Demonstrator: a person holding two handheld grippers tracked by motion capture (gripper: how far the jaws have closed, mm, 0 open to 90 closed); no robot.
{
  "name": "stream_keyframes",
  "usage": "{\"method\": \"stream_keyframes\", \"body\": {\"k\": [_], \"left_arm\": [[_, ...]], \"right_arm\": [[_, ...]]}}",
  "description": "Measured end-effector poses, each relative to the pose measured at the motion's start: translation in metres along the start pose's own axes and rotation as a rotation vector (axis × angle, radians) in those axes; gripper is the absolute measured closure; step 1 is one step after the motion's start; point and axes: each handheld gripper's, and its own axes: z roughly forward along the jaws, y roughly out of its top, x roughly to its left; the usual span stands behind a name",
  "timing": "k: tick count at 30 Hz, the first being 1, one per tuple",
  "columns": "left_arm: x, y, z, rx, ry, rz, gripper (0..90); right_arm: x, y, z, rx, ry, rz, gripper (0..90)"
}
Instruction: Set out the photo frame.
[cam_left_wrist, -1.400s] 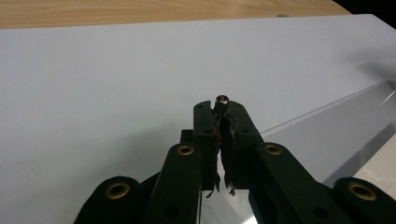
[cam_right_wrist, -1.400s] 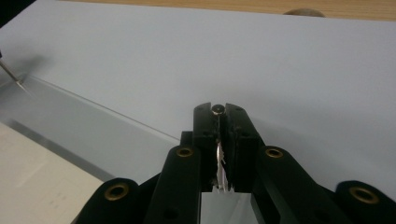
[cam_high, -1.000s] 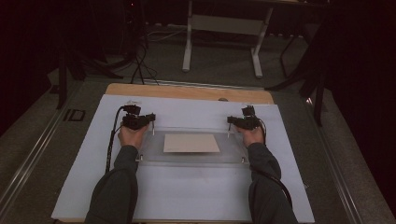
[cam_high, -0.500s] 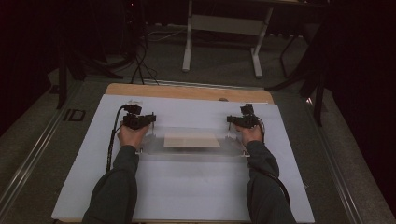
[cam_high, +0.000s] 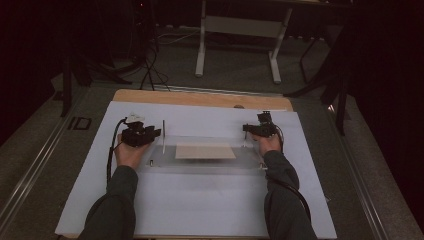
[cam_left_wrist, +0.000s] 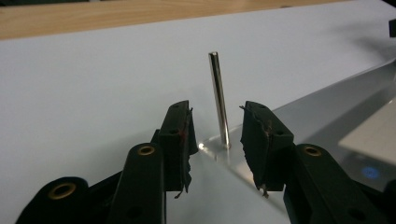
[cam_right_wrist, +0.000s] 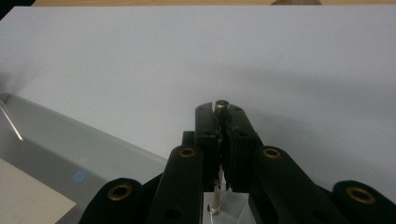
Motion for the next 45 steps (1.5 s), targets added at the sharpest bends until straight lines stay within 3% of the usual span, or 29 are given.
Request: {"method": "stream_keyframes", "body": {"k": [7,12,21,25,33,45], "left_arm": [[0.001,-0.012,-0.011,-0.006,0.037,0.059,60.5],[0.002,-0.019,-0.015,-0.019,0.026,0.056,60.2],[-0.005,-0.038,-0.019,-0.005,0.028,0.125,55.4],[-0.009,-0.045,-0.018,0.015,-0.003,0.164,53.1],[-0.021,-0.040,-0.020,-0.060,-0.058,0.228,42.7],[-0.041,-0.034,-0.012,-0.110,-0.074,0.361,39.4]], "right_arm": [[-0.001,0.001,0.002,0.000,0.005,0.012,85.6],[-0.001,0.000,0.001,0.001,0.006,0.003,85.6],[-0.001,0.000,0.002,0.003,0.005,0.005,85.5],[-0.001,0.000,0.002,0.004,0.008,0.007,85.6],[-0.001,0.000,0.003,0.006,0.009,0.006,85.6],[-0.003,0.001,0.004,0.009,0.019,0.013,85.5]]}}
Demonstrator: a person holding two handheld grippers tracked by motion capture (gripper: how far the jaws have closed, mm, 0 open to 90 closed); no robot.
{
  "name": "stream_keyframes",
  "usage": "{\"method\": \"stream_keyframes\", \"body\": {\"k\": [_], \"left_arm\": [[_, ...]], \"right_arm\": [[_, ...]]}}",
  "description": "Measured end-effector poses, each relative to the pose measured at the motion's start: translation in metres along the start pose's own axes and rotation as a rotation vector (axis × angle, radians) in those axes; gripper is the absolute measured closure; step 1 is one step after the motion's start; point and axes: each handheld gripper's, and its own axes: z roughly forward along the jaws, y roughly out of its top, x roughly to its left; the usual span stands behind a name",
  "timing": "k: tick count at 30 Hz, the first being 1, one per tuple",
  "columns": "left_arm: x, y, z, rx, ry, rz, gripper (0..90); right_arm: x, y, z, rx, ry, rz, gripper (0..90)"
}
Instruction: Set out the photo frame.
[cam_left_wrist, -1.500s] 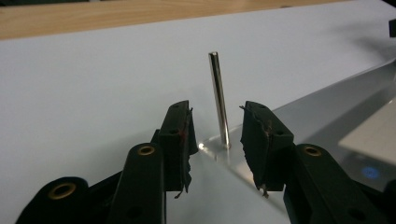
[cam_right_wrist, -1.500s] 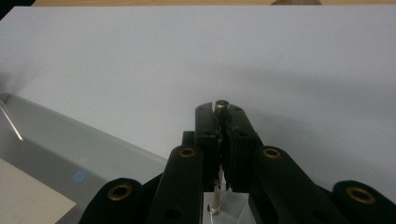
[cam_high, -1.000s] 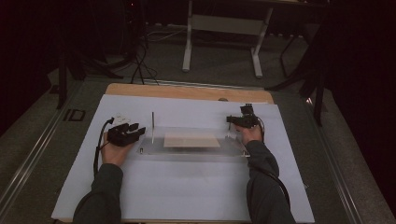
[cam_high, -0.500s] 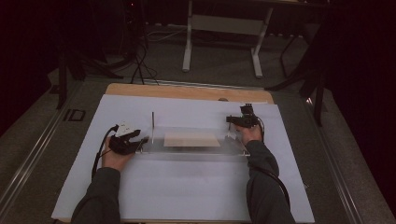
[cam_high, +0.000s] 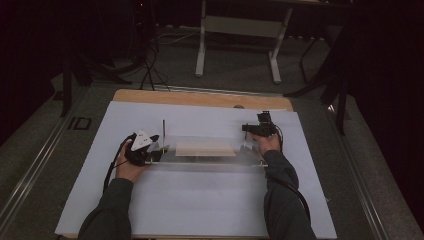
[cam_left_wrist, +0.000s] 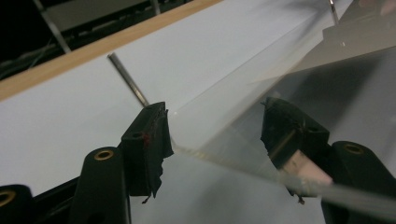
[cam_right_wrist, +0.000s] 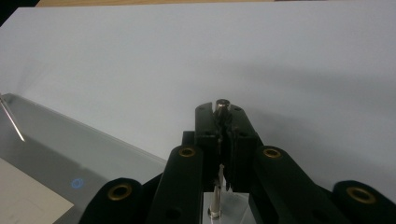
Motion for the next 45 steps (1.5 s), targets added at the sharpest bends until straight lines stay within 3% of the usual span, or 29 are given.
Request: {"method": "stream_keyframes", "body": {"k": [2,7,19,32,39,45], "left_arm": [[-0.001,0.001,0.002,0.002,-0.021,0.004,40.9],[-0.001,0.004,0.004,0.014,-0.029,0.013,44.2],[0.003,0.009,0.004,0.035,-0.051,-0.018,45.1],[0.005,0.011,0.005,0.044,-0.064,-0.030,45.4],[0.006,0.013,0.005,0.051,-0.068,-0.036,45.5],[0.007,0.014,0.005,0.058,-0.073,-0.038,45.4]], "right_arm": [[0.000,0.000,0.000,0.001,0.000,-0.001,85.5],[0.000,0.000,0.000,0.004,0.003,-0.003,85.4],[-0.002,0.001,0.001,0.008,0.011,0.011,84.1],[-0.003,-0.007,-0.002,0.025,-0.019,-0.055,69.8],[-0.008,-0.022,-0.015,-0.008,0.000,-0.088,66.4],[-0.008,-0.031,-0.025,-0.022,-0.030,-0.141,66.5]]}}
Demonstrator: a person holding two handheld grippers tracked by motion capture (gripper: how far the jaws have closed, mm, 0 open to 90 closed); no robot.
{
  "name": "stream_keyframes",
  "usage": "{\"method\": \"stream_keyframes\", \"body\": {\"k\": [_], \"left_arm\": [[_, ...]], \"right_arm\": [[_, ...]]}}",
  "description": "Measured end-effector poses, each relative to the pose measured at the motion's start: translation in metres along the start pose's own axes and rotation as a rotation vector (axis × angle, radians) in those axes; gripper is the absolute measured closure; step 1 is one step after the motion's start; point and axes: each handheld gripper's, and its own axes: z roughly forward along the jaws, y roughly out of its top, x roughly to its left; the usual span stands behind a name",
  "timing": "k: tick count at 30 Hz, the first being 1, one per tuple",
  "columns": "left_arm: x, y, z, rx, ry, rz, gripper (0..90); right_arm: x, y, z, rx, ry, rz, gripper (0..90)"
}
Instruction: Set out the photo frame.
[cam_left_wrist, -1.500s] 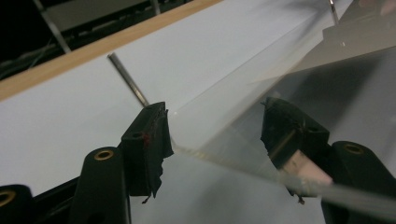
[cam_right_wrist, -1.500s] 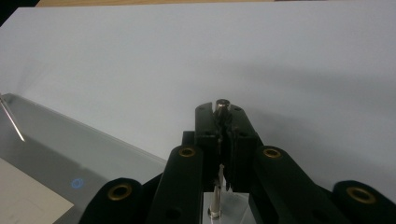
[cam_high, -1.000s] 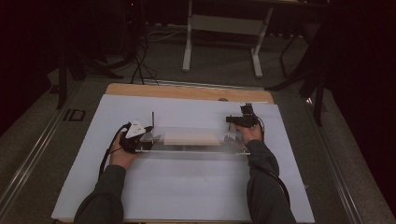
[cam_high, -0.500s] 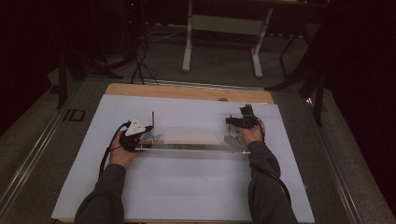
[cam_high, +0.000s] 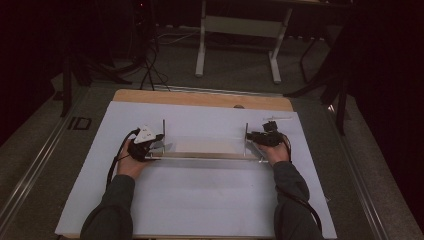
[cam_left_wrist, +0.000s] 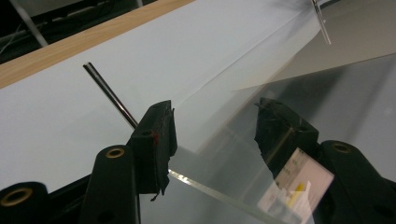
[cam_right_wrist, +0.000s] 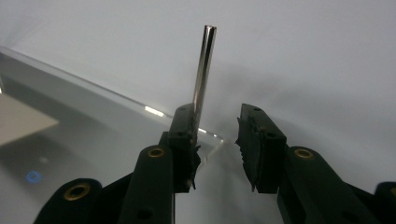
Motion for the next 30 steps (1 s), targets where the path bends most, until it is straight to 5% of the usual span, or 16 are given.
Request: {"method": "stream_keyframes", "body": {"k": [9,19,20,30], "left_arm": [[0.000,0.001,0.000,0.002,-0.002,-0.004,45.4],[0.001,0.002,0.000,0.008,-0.005,-0.009,45.4],[0.001,0.002,0.000,0.009,-0.006,-0.009,45.4],[0.002,0.003,0.000,0.012,-0.008,-0.014,45.5]], "right_arm": [[0.000,-0.014,-0.018,-0.010,-0.042,-0.058,66.3],[0.003,-0.026,-0.023,-0.004,-0.023,-0.096,63.2],[0.003,-0.029,-0.024,0.012,-0.024,-0.135,60.4],[0.018,-0.028,-0.023,-0.022,0.051,-0.244,44.8]]}}
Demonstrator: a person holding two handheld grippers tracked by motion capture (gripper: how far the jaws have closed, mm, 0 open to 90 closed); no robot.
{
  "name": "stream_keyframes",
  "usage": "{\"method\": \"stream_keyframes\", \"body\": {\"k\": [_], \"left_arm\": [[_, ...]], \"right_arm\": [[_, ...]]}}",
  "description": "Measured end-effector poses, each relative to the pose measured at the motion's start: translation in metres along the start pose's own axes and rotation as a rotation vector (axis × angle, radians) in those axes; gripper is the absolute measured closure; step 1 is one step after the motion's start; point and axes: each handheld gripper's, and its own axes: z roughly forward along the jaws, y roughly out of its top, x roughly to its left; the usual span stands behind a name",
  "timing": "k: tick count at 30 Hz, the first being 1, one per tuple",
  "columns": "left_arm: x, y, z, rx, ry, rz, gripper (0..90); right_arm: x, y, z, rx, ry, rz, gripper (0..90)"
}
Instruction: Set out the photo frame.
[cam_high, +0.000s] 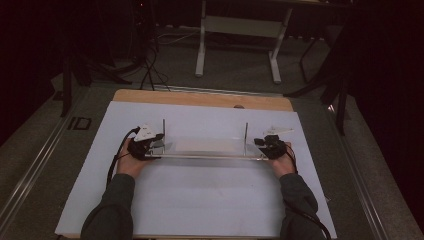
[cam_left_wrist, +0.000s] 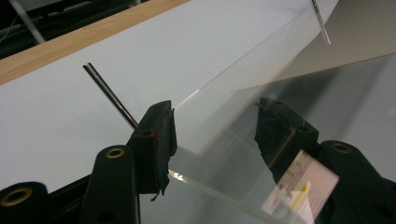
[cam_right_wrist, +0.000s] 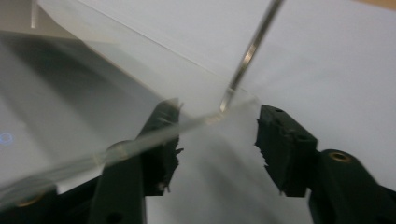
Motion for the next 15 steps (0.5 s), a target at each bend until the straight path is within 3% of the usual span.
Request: {"method": "stream_keyframes", "body": {"k": [7,15], "left_arm": [[0.000,0.000,0.000,0.001,-0.004,-0.004,45.5],[0.003,0.004,0.000,0.011,-0.013,-0.021,45.5]], "right_arm": [[0.006,0.001,0.000,-0.063,0.023,-0.045,36.3],[0.010,0.003,-0.001,-0.112,0.052,-0.084,35.7]]}}
